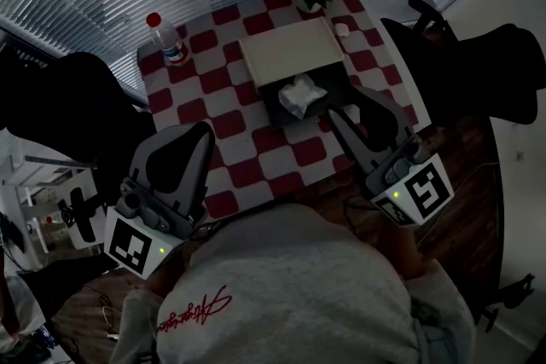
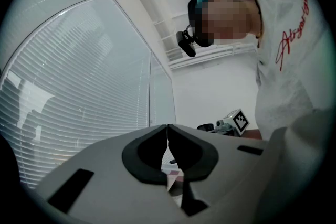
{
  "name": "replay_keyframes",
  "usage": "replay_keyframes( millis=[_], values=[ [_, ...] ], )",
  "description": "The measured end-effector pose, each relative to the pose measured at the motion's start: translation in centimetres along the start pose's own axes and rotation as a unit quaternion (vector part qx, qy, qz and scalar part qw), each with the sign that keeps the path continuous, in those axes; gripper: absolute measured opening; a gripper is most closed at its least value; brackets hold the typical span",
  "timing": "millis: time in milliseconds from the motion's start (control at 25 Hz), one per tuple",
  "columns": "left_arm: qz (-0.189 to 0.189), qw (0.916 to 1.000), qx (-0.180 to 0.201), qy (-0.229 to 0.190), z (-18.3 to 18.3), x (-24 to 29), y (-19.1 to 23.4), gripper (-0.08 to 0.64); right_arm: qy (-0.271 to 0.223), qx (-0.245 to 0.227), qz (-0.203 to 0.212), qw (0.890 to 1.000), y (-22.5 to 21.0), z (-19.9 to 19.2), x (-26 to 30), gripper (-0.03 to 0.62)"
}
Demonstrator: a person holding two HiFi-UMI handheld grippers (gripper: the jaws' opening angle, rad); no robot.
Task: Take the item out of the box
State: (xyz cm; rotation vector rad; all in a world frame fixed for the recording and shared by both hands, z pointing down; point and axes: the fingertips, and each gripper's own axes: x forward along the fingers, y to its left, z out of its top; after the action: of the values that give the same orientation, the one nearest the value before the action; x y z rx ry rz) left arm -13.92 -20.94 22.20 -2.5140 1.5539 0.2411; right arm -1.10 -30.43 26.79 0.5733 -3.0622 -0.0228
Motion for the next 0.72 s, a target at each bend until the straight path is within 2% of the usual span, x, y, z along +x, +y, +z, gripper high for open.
replay_keyframes(
  millis=[720],
  values=[
    [0.048,0.9987,0.016,0.005,0.7,-2.7,1.1,0.017,0.036,0.003,0.023,0.999,-0.4,-2.8,3.2,0.146]
  ],
)
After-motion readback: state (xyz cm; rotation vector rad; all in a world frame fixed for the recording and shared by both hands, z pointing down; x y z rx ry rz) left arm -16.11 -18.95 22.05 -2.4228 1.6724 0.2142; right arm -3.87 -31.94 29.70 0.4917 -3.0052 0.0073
